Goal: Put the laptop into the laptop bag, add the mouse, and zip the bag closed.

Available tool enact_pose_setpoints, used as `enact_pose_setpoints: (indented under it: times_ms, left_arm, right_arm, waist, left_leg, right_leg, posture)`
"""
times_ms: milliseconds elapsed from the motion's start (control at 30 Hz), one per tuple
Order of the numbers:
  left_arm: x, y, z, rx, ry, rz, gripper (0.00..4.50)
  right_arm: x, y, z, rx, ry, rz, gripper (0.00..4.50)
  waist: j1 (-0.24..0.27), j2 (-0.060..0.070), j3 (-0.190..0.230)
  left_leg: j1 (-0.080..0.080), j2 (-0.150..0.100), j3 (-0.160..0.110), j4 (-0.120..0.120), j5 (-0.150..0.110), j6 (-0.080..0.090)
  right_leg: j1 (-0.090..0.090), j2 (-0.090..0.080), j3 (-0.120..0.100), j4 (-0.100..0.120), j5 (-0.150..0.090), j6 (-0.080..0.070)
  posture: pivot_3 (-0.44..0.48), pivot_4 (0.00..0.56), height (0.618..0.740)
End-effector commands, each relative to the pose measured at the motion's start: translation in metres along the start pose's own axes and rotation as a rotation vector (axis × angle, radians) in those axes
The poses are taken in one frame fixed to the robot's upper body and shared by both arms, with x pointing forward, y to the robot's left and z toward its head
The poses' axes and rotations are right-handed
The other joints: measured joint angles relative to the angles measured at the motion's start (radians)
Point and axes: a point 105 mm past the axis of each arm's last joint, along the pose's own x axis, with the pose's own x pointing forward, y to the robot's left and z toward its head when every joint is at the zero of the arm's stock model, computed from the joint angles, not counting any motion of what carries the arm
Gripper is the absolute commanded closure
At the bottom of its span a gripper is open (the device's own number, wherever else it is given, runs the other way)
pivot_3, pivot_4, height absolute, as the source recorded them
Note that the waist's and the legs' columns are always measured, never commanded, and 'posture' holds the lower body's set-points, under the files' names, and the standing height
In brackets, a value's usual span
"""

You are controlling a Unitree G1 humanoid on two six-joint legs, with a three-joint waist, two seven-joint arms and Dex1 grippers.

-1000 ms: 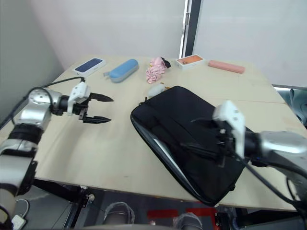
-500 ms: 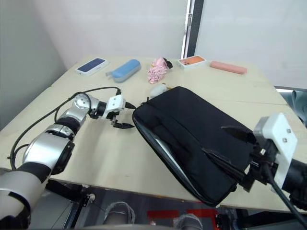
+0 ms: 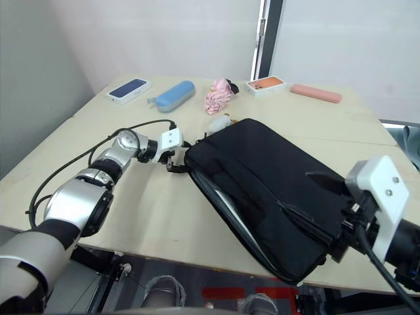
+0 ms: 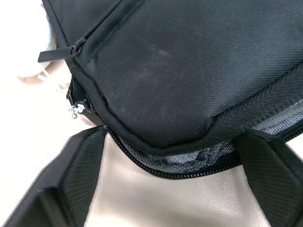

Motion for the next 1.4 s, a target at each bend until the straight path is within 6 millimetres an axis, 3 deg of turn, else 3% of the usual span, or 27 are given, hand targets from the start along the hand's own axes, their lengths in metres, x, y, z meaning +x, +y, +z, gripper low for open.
enact_pose_setpoints:
  times_ms: [33,300,333,500,633,733,900,1000,1133,1400]
  left_arm:
    - [-0.004,0.009,0.019,-0.016,-0.071,0.003,1.56]
    - [-0.008,0.003,0.015,-0.021,-0.039,-0.068,4.42]
    - [-0.008,0.003,0.015,-0.018,-0.037,-0.068,4.47]
    - [-0.017,0.001,0.017,0.031,-0.051,-0.104,4.47]
    - [-0.033,-0.006,0.017,0.081,-0.086,-0.190,4.47]
    - [-0.042,-0.008,0.016,0.089,-0.103,-0.208,4.47]
    - [-0.046,-0.003,0.014,0.092,-0.106,-0.160,4.47]
    - [-0.048,-0.003,0.012,0.092,-0.104,-0.148,3.73]
    - [-0.042,-0.003,0.016,0.197,-0.112,-0.112,2.35]
    - [-0.033,-0.003,0.020,0.276,-0.119,-0.078,2.35]
  right_arm:
    - [0.000,-0.001,0.005,-0.025,-0.022,-0.008,0.00]
    - [0.003,-0.002,0.004,-0.029,-0.021,0.000,0.00]
    - [0.003,-0.002,0.004,-0.031,-0.020,0.001,0.00]
    - [0.000,-0.006,-0.009,-0.022,0.039,-0.037,0.00]
    - [-0.008,-0.009,-0.045,0.059,0.179,-0.075,0.00]
    - [-0.017,-0.011,-0.059,0.083,0.229,-0.079,0.00]
    - [-0.010,-0.019,-0.055,0.053,0.199,-0.047,0.00]
    - [-0.008,-0.018,-0.055,0.047,0.197,-0.028,0.00]
    - [-0.008,-0.019,-0.053,0.040,0.189,-0.018,0.00]
    - [-0.008,0.005,-0.031,0.023,0.105,0.074,0.00]
  waist:
    - [0.000,0.000,0.000]
    - [0.000,0.000,0.000]
    - [0.000,0.000,0.000]
    - [-0.001,0.000,0.000]
    - [-0.001,0.000,0.000]
    - [-0.002,0.000,0.001]
    - [-0.010,0.000,0.001]
    - [-0.010,0.000,0.001]
    - [-0.007,0.000,0.001]
    - [-0.003,0.000,0.001]
  left_leg:
    - [0.000,0.000,0.000,0.000,0.000,0.000]
    - [-0.001,0.000,0.000,-0.003,0.000,0.000]
    - [-0.001,0.000,0.000,-0.004,0.000,0.000]
    - [-0.002,0.000,0.000,-0.004,0.000,0.000]
    - [-0.002,0.000,0.000,-0.006,0.000,0.000]
    - [-0.002,0.000,0.000,-0.007,0.000,0.000]
    - [-0.001,0.000,0.000,-0.006,0.000,0.000]
    - [-0.001,0.000,0.000,-0.006,0.000,0.000]
    - [-0.002,0.000,0.000,-0.006,0.000,0.000]
    - [-0.002,0.000,0.000,-0.006,0.000,0.001]
  right_leg:
    - [0.000,0.000,0.000,0.000,0.000,0.000]
    - [0.000,0.000,-0.001,-0.005,0.000,0.001]
    - [0.000,0.000,-0.001,-0.005,0.001,0.001]
    - [0.000,0.000,-0.001,-0.006,0.001,0.001]
    - [0.000,0.000,-0.002,-0.008,0.001,0.001]
    - [0.000,0.000,-0.002,-0.010,0.001,0.001]
    - [0.000,0.000,-0.001,-0.009,0.001,0.002]
    - [0.000,0.000,-0.001,-0.008,0.001,0.002]
    - [0.000,0.000,-0.002,-0.010,0.001,0.002]
    - [0.000,0.000,-0.002,-0.009,0.001,0.002]
  posture:
    - [0.000,0.150,0.740]
    - [0.000,0.150,0.740]
    - [0.000,0.150,0.740]
    - [0.000,0.150,0.740]
    - [0.000,0.150,0.740]
    - [0.000,0.150,0.740]
    - [0.000,0.150,0.740]
    - [0.000,0.150,0.740]
    - [0.000,0.150,0.740]
    - [0.000,0.150,0.740]
